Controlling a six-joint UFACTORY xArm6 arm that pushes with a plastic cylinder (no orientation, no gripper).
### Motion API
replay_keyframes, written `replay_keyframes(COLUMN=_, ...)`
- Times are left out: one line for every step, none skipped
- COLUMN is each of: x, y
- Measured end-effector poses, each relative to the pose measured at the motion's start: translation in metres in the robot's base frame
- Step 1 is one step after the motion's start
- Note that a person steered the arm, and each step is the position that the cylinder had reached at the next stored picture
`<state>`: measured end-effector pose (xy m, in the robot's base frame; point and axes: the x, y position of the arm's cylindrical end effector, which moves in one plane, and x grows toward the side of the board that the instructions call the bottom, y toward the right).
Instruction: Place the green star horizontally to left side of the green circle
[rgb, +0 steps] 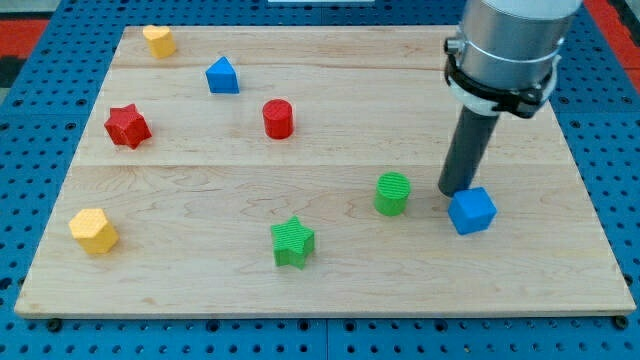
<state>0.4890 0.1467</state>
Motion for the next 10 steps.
replay_keyframes(x=0.020, y=0.012)
replay_keyframes(x=0.048, y=0.015)
replay_keyframes(x=0.064, y=-0.026)
replay_keyframes(x=0.093, y=-0.093)
replay_keyframes(x=0.083, y=-0.159)
replay_keyframes(x=0.061, y=-0.199)
replay_keyframes(x=0.067, y=-0.209)
replay_keyframes(x=0.080, y=-0.258)
replay_keyframes(x=0.062, y=-0.264)
replay_keyframes(x=0.048, y=-0.248)
